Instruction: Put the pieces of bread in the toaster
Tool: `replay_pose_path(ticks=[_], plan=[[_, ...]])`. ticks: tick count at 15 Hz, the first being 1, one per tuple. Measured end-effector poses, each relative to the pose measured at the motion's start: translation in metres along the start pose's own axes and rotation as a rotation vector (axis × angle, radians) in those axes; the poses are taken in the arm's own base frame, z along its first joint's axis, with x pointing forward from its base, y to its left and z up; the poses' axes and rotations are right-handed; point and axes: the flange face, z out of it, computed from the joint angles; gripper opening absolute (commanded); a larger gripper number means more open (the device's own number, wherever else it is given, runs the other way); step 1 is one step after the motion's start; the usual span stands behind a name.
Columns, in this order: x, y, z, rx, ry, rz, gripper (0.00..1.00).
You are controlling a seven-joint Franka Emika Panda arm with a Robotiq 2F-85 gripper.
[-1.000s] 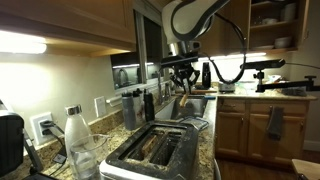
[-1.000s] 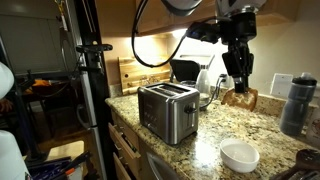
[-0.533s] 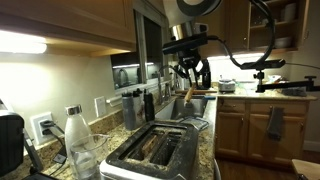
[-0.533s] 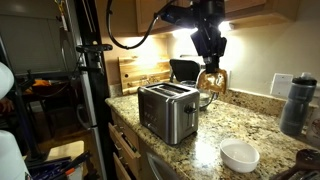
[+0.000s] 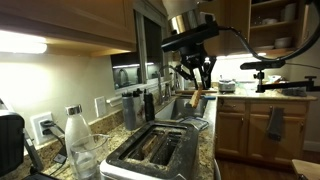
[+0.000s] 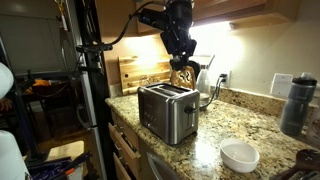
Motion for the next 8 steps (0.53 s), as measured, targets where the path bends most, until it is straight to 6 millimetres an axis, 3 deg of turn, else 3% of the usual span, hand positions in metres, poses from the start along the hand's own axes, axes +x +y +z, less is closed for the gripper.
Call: replay_pose_path(ticks=[8], plan=[[-0.066,0.008,0.005,-0.016,-0.038,-0.052,0.09]])
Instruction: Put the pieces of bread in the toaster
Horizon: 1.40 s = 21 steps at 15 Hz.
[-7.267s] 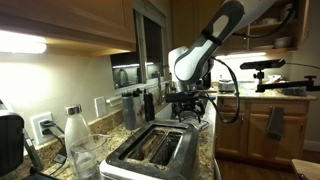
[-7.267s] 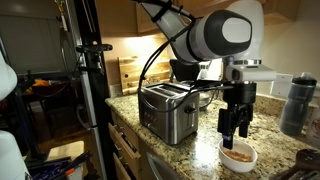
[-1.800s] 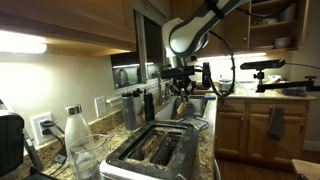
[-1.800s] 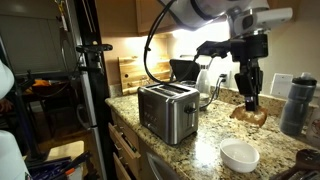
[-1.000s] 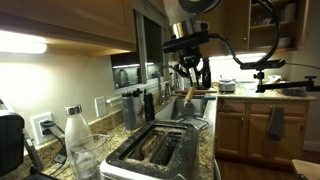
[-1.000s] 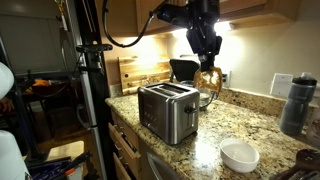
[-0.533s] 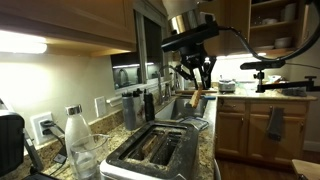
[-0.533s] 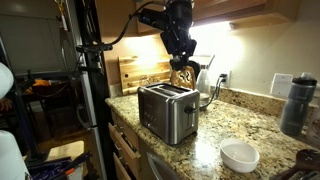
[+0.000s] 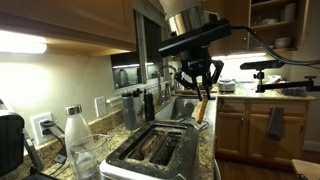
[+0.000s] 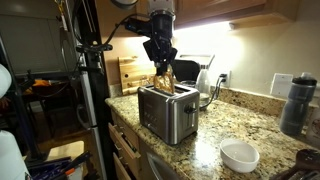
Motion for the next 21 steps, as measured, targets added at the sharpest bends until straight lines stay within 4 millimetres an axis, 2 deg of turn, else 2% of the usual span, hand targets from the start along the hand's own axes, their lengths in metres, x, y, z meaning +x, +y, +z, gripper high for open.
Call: replay_pose_path(ticks=[5,11,16,21], plan=[[-0.052,0.005,0.006,-0.013,-0.027,-0.028,0.09],[-0.097,0.011,-0.013,0.030,0.012,-0.057,0.09],[-0.101,0.011,-0.018,0.048,0.020,-0.061,0.09],[-0.093,0.005,-0.022,0.095,0.017,-0.040,0.09]])
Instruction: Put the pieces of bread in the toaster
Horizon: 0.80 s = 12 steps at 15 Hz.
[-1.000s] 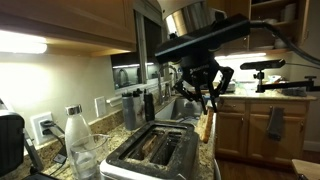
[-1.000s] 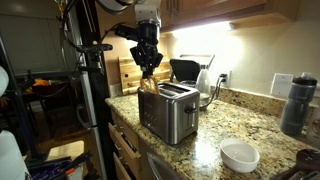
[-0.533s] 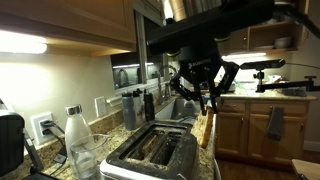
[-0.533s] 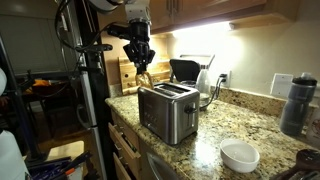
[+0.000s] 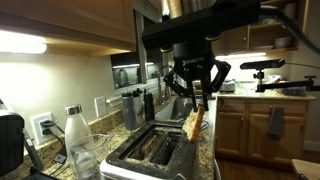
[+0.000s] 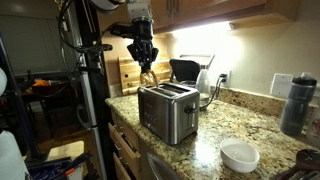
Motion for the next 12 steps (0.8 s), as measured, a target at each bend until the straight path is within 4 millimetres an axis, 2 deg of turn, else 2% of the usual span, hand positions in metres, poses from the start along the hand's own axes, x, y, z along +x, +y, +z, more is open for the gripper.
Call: replay_pose_path(ticks=[5,12], plan=[[0.010,-0.009,0.003,0.043,-0.013,0.020,0.09],[0.009,-0.022,0.020,0.021,-0.027,0.013,0.09]])
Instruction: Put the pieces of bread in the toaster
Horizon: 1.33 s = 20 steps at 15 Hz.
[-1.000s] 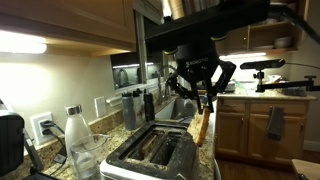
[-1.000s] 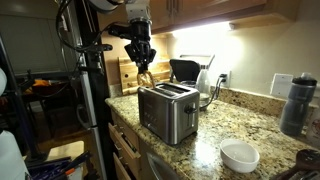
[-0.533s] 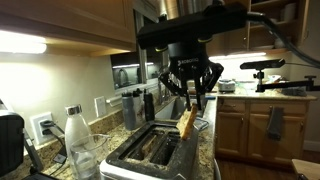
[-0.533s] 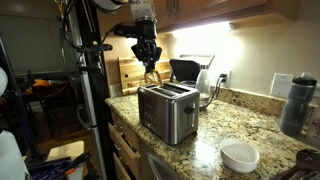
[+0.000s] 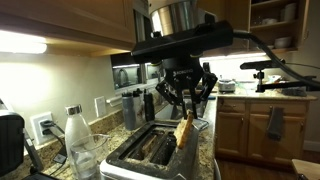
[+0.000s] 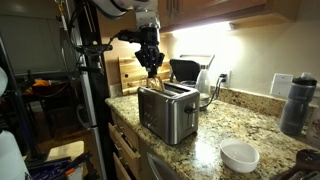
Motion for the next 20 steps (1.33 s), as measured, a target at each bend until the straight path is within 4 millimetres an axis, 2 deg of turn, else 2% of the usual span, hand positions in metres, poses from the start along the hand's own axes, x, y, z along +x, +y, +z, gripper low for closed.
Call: replay_pose_path(ticks=[9,16,17,18,20], plan=[[0.000,-0.010,-0.002,0.007,-0.007,-0.003,0.09],[-0.002,-0.016,0.007,-0.011,-0.013,0.011,0.09],[-0.002,-0.018,0.009,-0.014,-0.014,0.014,0.44],[-0.002,-0.019,0.010,-0.017,-0.014,0.015,0.45],[-0.001,-0.021,0.013,-0.022,-0.017,0.020,0.57]])
